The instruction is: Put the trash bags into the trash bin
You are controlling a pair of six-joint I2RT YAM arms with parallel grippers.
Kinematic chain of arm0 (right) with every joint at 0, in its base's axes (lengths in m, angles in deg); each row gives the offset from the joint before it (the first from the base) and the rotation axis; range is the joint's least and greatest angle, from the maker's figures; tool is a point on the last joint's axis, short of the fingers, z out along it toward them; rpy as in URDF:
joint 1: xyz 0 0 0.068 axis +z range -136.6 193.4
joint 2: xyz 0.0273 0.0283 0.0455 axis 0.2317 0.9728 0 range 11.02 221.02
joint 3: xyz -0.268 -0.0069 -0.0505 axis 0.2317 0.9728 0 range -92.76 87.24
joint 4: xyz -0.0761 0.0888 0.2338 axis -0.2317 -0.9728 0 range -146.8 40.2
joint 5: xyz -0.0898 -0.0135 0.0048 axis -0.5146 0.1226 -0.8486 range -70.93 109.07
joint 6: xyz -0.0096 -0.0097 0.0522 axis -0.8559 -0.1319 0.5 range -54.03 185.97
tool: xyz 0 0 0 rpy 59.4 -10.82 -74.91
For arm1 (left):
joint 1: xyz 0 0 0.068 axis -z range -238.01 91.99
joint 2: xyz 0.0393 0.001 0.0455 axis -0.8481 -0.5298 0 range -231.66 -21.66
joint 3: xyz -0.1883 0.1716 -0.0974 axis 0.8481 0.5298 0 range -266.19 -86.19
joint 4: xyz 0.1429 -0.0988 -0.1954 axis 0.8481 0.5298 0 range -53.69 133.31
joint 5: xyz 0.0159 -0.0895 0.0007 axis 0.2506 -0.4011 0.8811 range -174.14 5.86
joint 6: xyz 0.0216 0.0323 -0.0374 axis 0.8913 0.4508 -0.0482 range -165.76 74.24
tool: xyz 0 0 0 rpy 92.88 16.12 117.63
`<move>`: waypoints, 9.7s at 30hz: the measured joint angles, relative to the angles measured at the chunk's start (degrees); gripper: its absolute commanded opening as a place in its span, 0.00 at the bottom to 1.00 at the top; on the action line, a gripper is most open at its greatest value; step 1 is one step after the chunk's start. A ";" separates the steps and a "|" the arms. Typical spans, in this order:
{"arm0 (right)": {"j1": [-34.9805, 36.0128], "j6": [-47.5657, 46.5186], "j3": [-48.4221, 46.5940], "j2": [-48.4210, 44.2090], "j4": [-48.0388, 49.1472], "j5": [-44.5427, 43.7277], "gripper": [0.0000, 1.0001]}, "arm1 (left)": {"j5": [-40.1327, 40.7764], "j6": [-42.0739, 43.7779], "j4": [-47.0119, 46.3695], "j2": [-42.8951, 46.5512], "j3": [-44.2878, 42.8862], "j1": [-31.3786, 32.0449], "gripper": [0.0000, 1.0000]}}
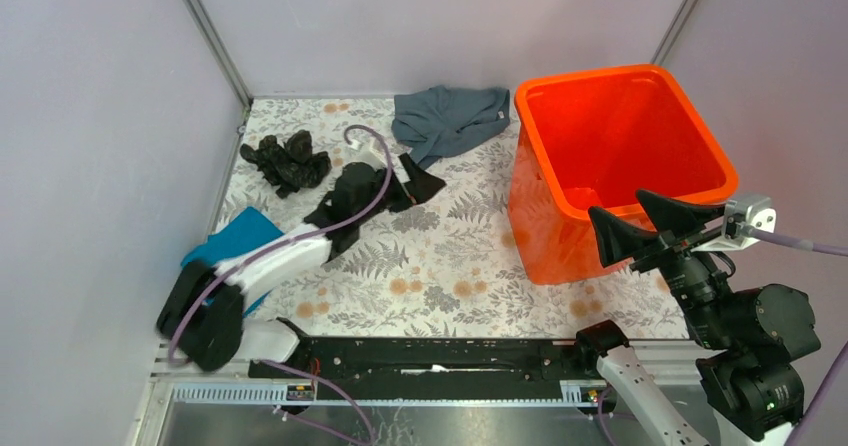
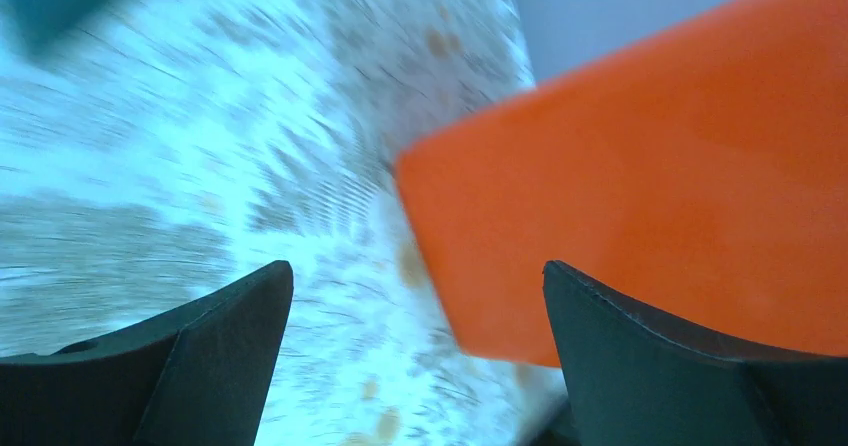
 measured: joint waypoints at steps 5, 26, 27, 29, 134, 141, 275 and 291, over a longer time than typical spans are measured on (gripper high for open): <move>0.00 0.02 0.94 1.07 0.37 1.73 1.00 | 17.16 16.17 26.77 13.81 -7.06 -5.20 0.99; 0.17 0.52 1.92 3.80 0.87 8.63 1.00 | 33.00 -9.88 17.66 -0.94 2.29 -42.10 0.87; 0.39 0.55 1.90 4.22 1.03 9.46 1.00 | 32.63 -9.81 16.52 -2.86 1.53 -42.56 0.84; 1.01 0.59 1.73 5.73 1.27 12.09 1.00 | 30.80 -9.27 15.41 -7.06 -1.09 -42.99 0.76; 36.09 13.90 16.35 66.34 26.86 -8.11 0.85 | -22.45 -10.99 9.33 34.12 38.62 -21.38 0.00; 36.09 13.77 14.91 70.14 29.55 -5.70 1.00 | -21.46 -12.31 9.97 36.85 40.39 -19.39 0.00; 52.39 26.47 26.64 59.43 46.64 -20.48 0.59 | -12.79 -27.02 -5.60 35.34 12.90 -16.48 0.00; 45.00 9.05 30.47 44.81 31.34 -26.58 1.00 | -24.52 -13.99 10.60 19.91 10.99 -42.91 0.97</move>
